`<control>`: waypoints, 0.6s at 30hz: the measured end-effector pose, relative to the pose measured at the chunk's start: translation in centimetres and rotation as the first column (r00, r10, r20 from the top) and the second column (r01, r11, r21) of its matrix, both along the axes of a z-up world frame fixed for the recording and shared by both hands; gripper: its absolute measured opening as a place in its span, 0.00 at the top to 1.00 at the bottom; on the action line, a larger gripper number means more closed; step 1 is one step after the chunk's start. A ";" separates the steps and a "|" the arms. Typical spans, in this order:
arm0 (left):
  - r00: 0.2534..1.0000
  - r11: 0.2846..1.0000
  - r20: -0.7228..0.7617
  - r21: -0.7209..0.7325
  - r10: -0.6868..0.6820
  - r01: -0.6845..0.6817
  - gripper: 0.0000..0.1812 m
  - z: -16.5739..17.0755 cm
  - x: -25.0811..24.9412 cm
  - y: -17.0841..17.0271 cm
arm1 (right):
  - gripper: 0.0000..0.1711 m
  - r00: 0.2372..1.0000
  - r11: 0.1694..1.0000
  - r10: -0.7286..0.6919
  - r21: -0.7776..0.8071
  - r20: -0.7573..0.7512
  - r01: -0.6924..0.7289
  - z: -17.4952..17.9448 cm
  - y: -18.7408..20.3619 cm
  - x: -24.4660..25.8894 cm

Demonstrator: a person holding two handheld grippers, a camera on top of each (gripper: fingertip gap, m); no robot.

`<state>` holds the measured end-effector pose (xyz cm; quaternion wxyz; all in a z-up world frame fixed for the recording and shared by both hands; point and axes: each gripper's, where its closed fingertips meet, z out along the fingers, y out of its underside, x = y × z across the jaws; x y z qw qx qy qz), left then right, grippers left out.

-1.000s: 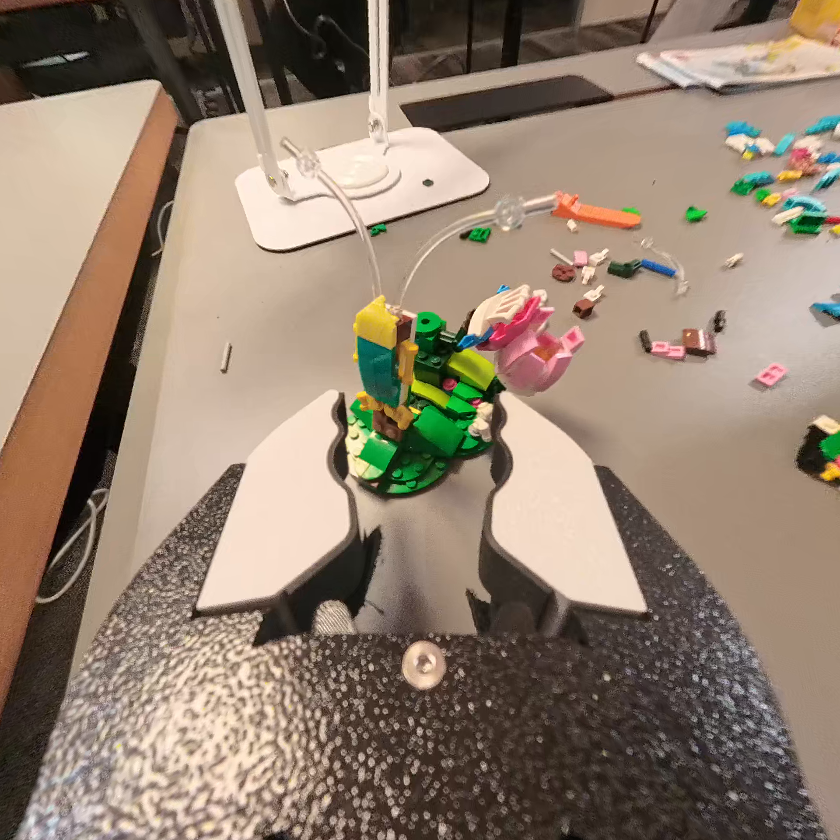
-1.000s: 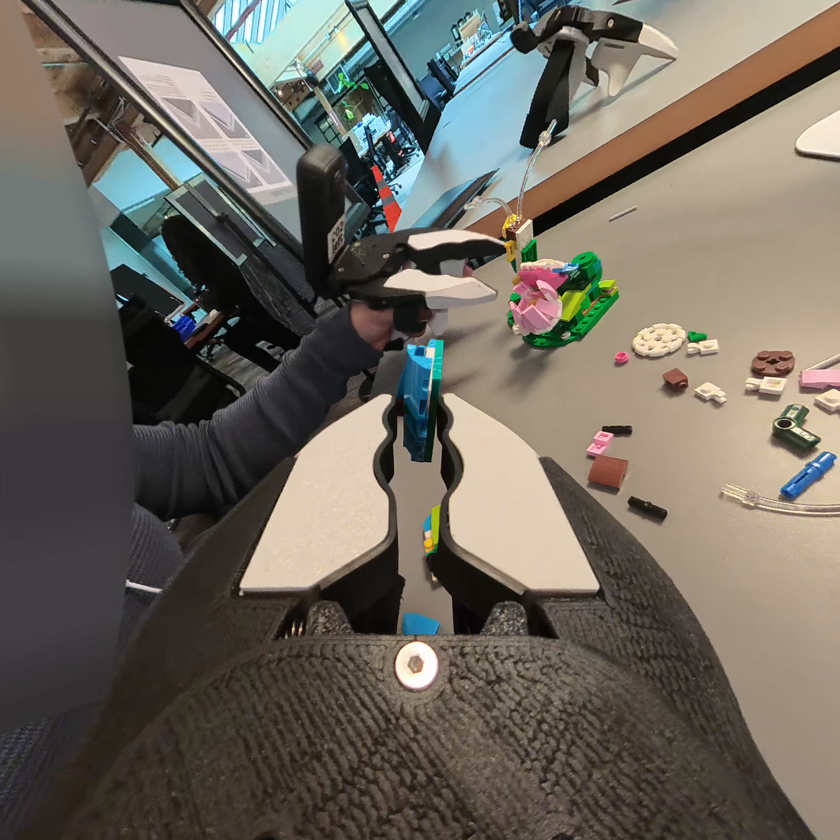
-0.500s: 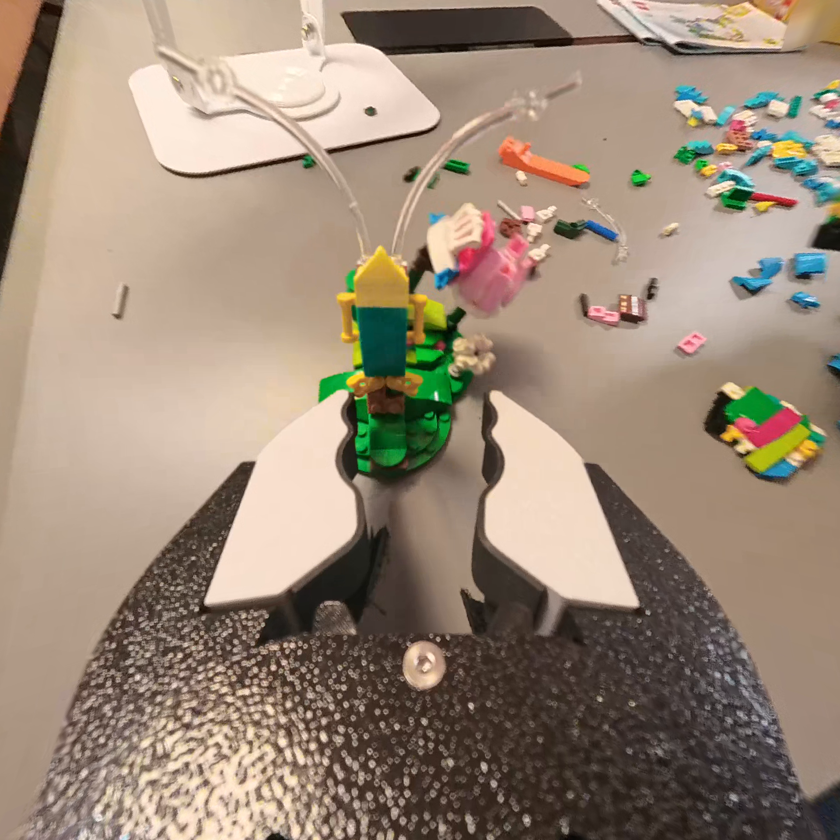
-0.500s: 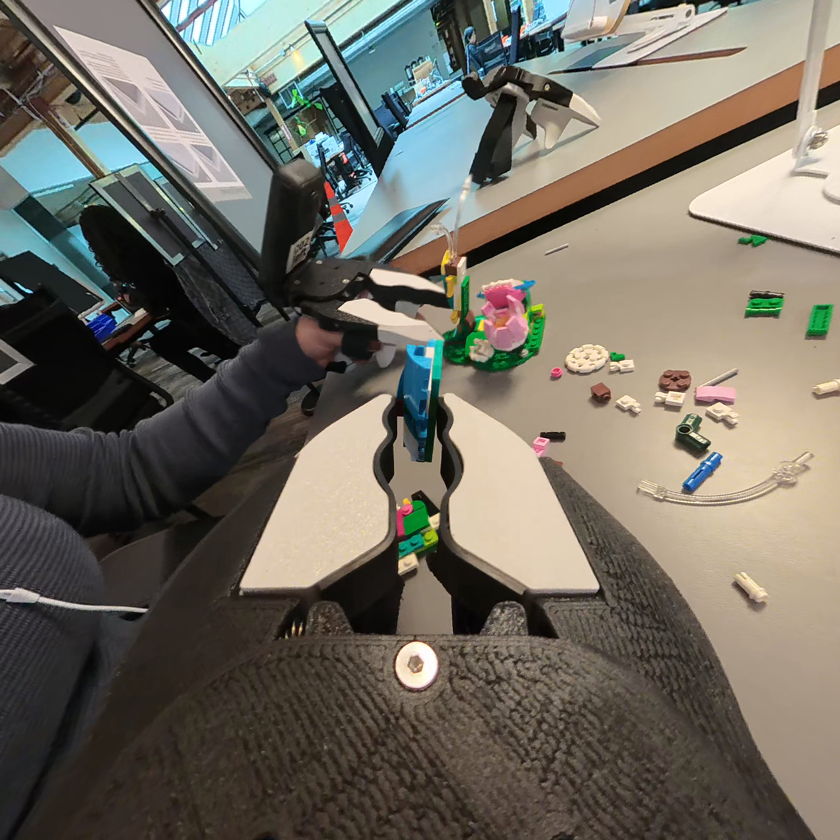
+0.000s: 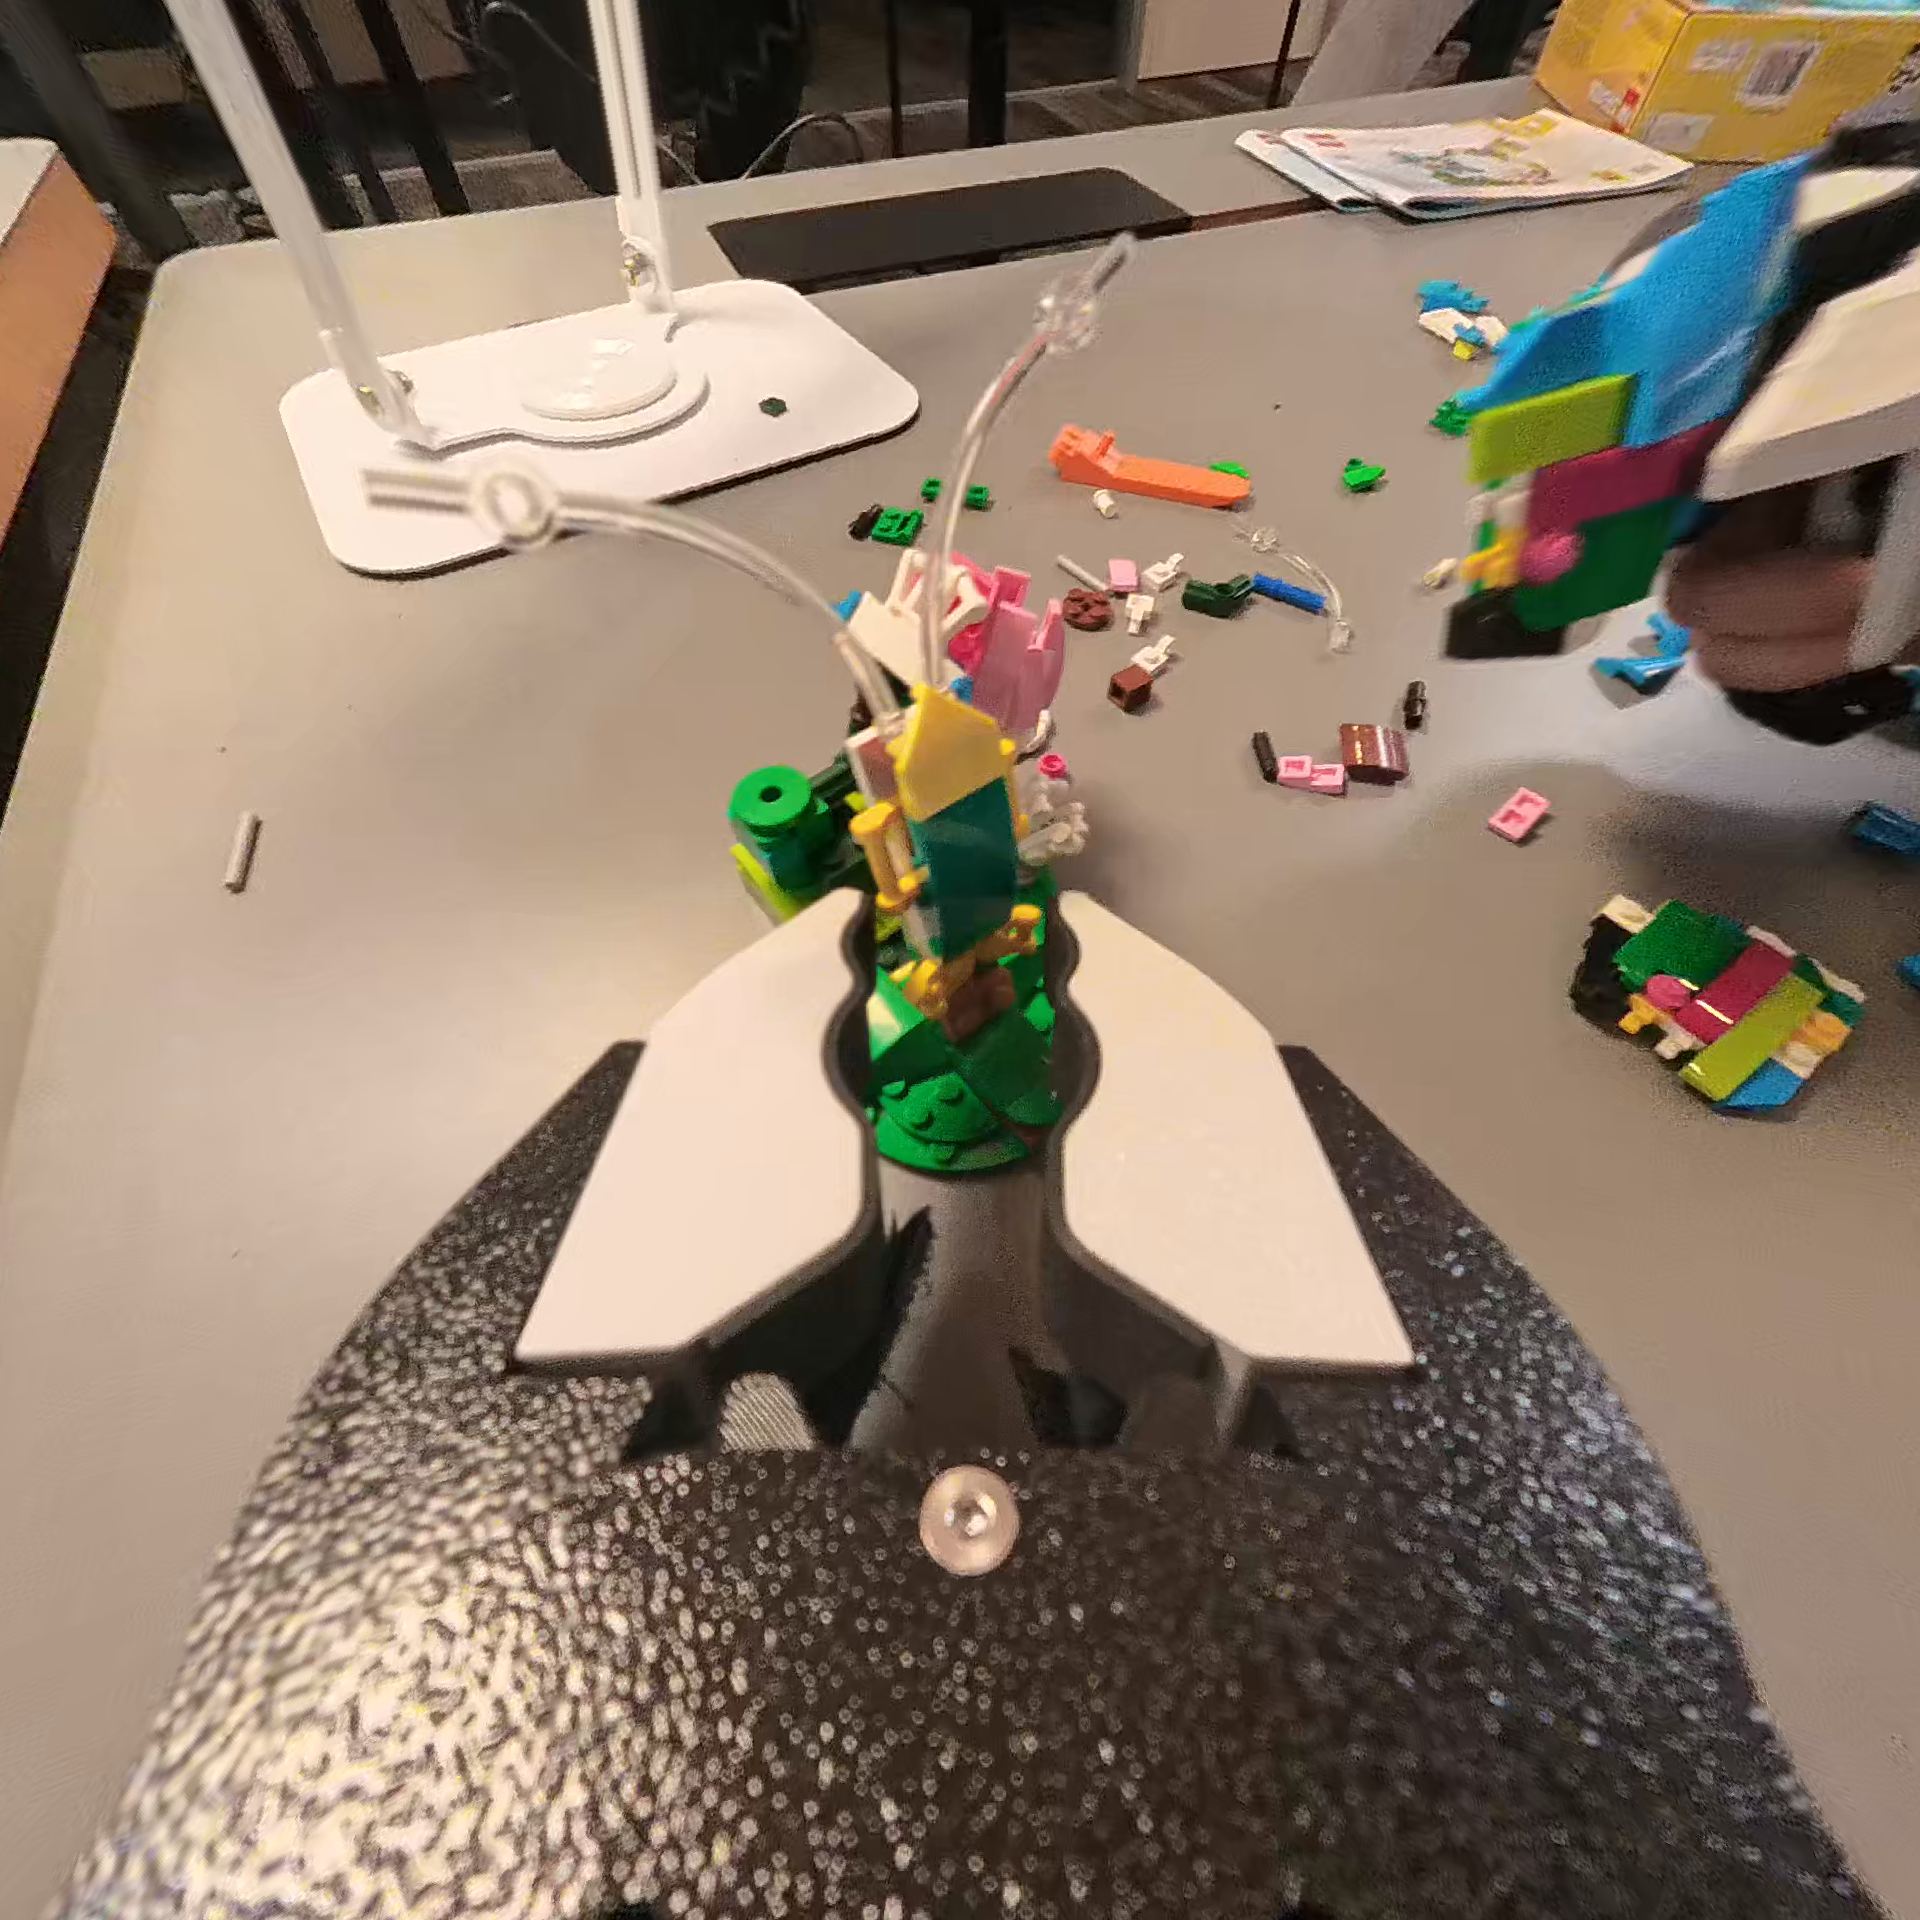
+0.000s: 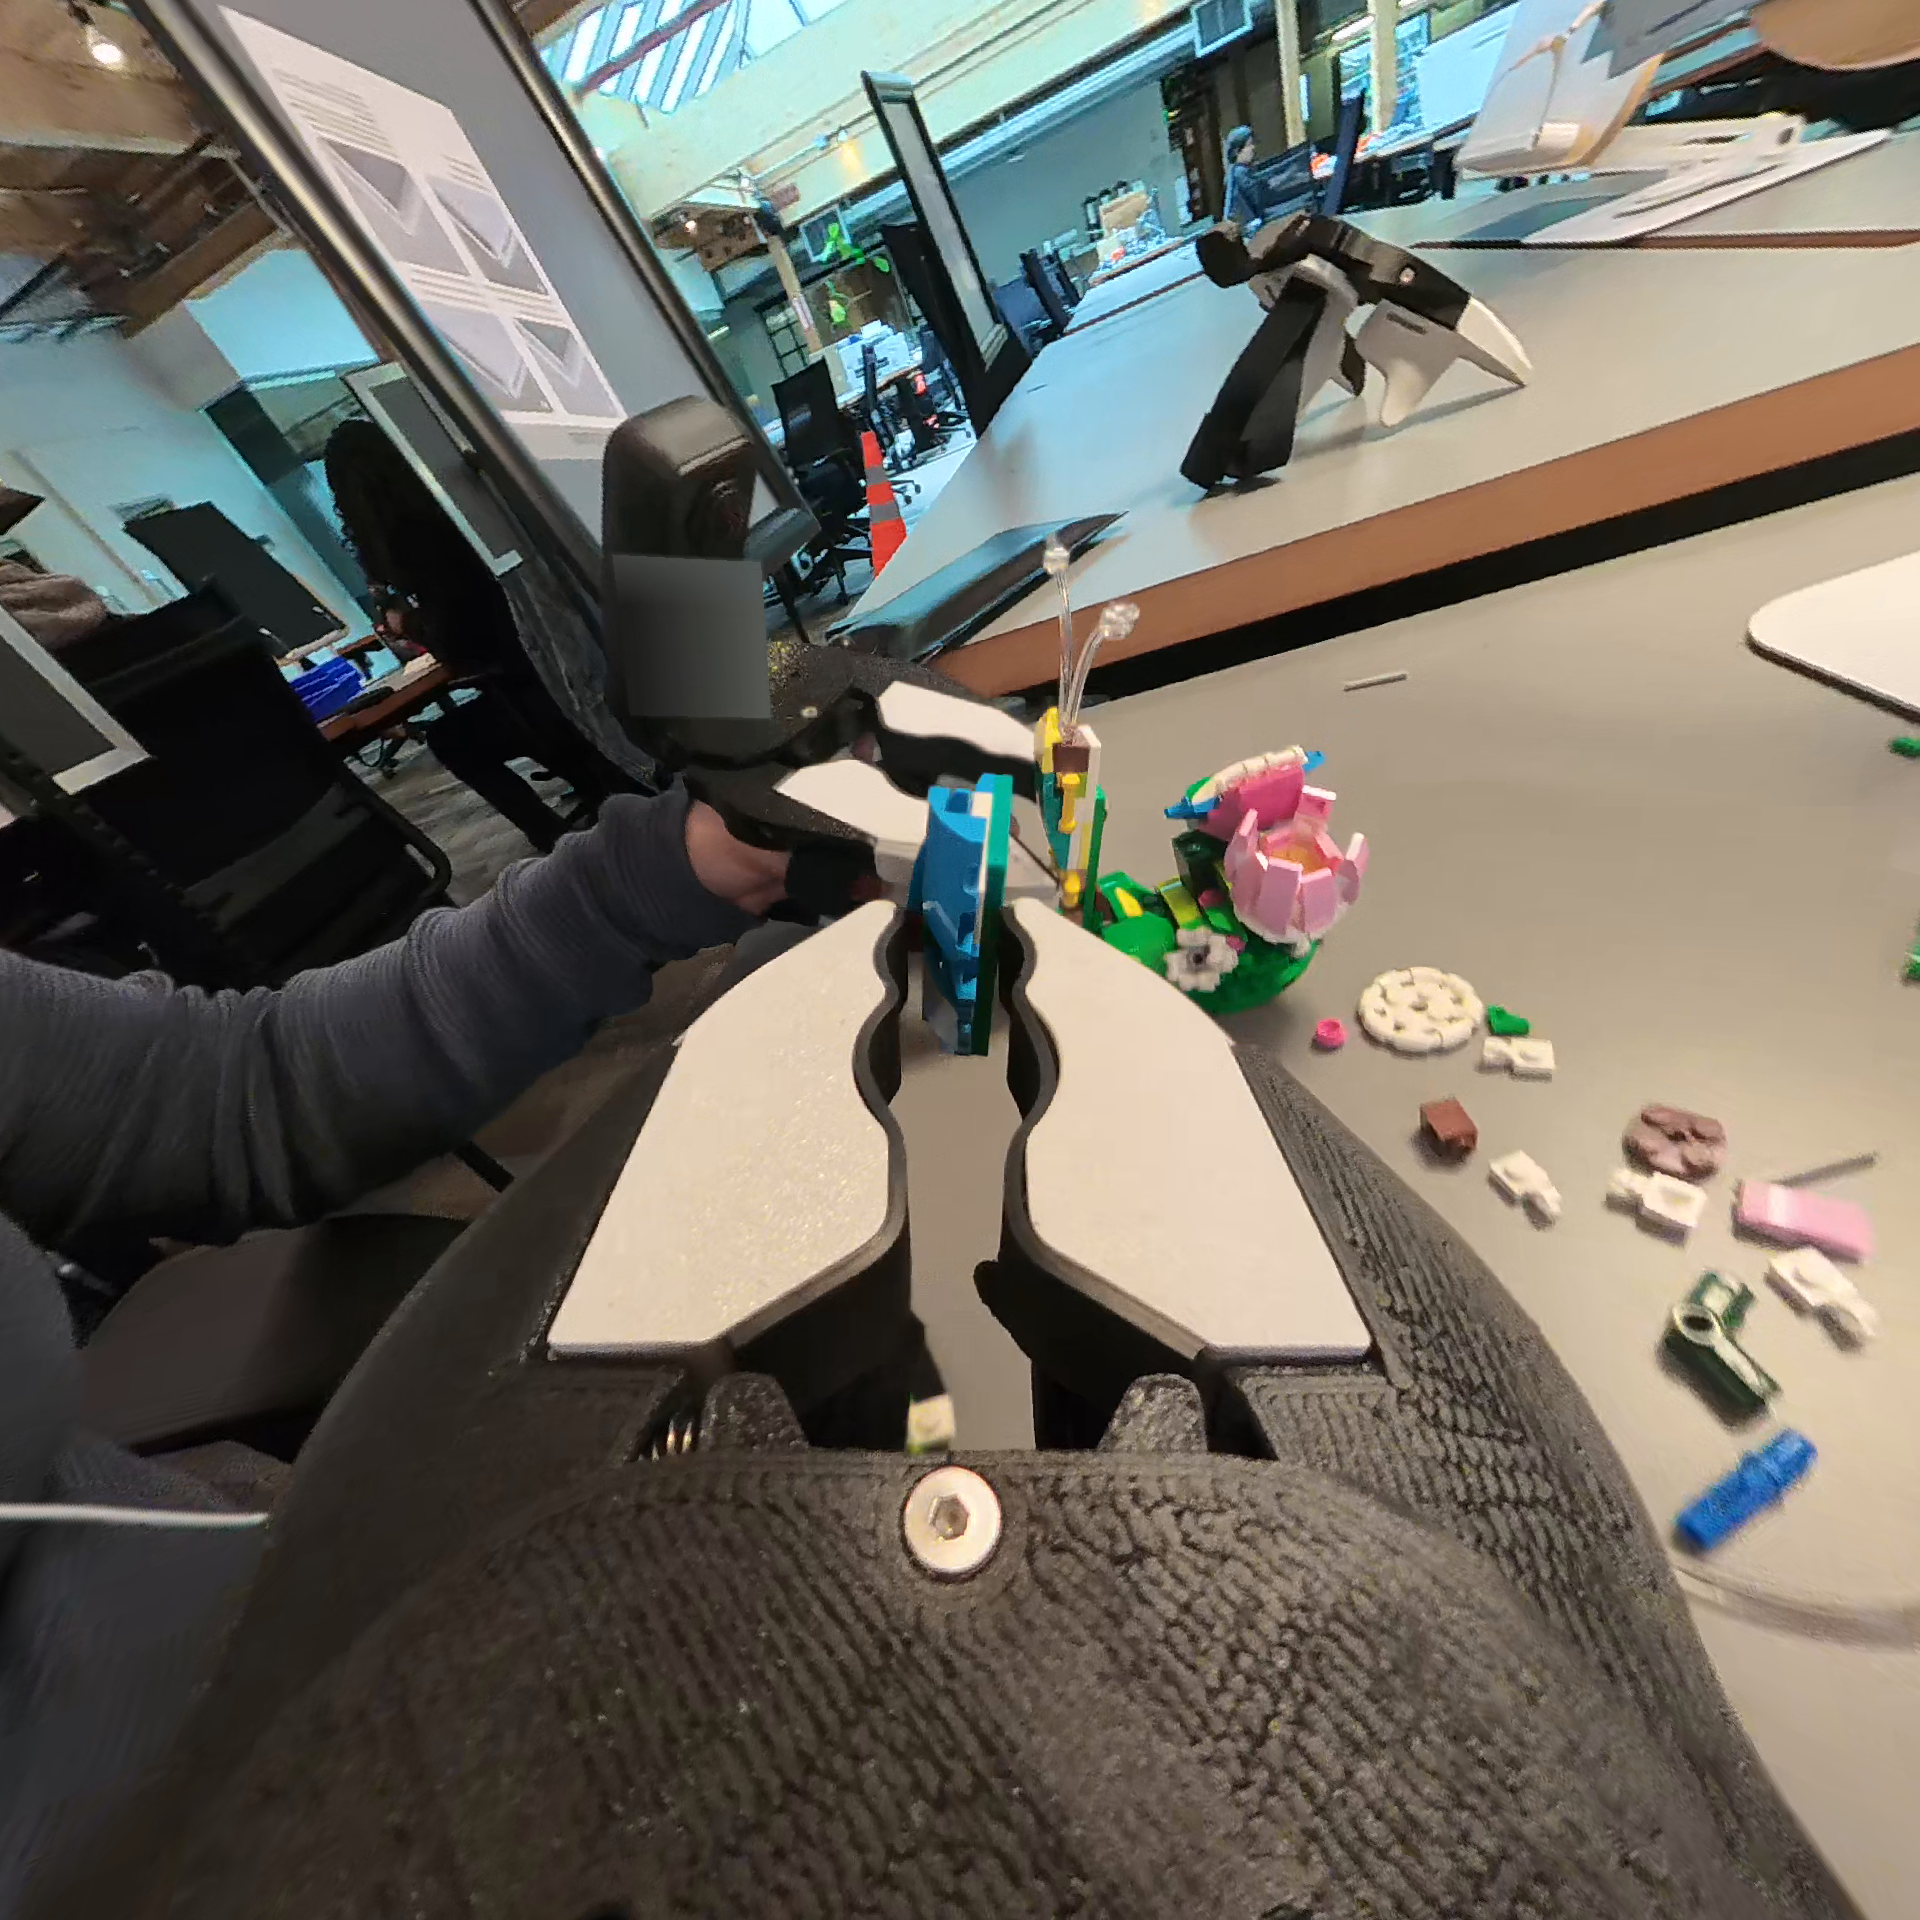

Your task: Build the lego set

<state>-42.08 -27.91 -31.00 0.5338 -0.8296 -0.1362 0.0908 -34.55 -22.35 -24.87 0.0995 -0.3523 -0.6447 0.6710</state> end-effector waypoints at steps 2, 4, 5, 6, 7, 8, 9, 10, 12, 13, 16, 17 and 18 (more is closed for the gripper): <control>1.000 1.000 -0.012 -0.022 0.001 -0.001 0.88 -0.1 0.4 0.2 | 0.91 1.000 1.000 0.025 0.016 -0.011 -0.025 -0.3 -0.7 -0.8; 1.000 0.999 -0.016 -0.046 -0.012 0.011 0.90 -0.1 1.0 0.3 | 0.91 0.999 0.998 0.045 0.033 -0.023 -0.044 -0.7 -1.1 -1.4; 1.000 0.998 -0.013 -0.055 -0.017 0.016 0.91 -0.1 1.3 0.3 | 0.91 0.998 0.998 0.057 0.037 -0.028 -0.056 -0.9 -1.3 -1.7; 1.000 0.998 -0.010 -0.062 -0.023 0.022 0.91 -0.1 1.6 0.3 | 0.91 0.997 0.997 0.071 0.045 -0.037 -0.069 -1.0 -1.4 -1.9; 1.000 0.997 -0.006 -0.068 -0.028 0.027 0.92 -0.1 1.9 0.3 | 0.91 0.995 0.995 0.086 0.058 -0.051 -0.083 -1.2 -1.5 -2.0; 0.999 0.997 -0.006 -0.071 -0.031 0.031 0.92 -0.1 2.0 0.3 | 0.91 0.993 0.992 0.101 0.078 -0.061 -0.096 -1.4 -1.6 -2.1; 0.999 0.997 -0.010 -0.072 -0.036 0.035 0.92 -0.1 2.1 0.3 | 0.92 0.991 0.989 0.116 0.100 -0.060 -0.110 -1.8 -1.7 -2.2; 0.999 0.997 -0.011 -0.069 -0.042 0.041 0.92 -0.1 2.2 0.2 | 0.92 0.989 0.985 0.137 0.110 -0.052 -0.131 -2.1 -1.9 -2.2; 0.998 0.997 0.000 -0.053 -0.060 0.060 0.92 -0.1 2.3 0.2 | 0.92 0.985 0.981 0.172 0.093 -0.029 -0.169 -2.3 -2.2 -2.3; 0.998 0.997 0.009 -0.044 -0.070 0.070 0.92 -0.1 2.3 0.3 | 0.92 0.983 0.980 0.183 0.085 -0.021 -0.181 -2.4 -2.2 -2.4; 0.994 0.994 0.022 -0.029 -0.106 0.107 0.92 -0.2 2.4 0.3 | 0.92 0.978 0.975 0.209 0.079 -0.020 -0.207 -2.3 -2.3 -2.9; 0.993 0.992 0.022 -0.028 -0.119 0.120 0.92 -0.2 2.5 0.3 | 0.92 0.977 0.973 0.215 0.085 -0.013 -0.213 -2.4 -2.3 -3.0; 0.991 0.991 0.024 -0.027 -0.132 0.133 0.92 -0.2 2.6 0.3 | 0.92 0.974 0.971 0.225 0.084 -0.006 -0.224 -2.5 -2.3 -3.1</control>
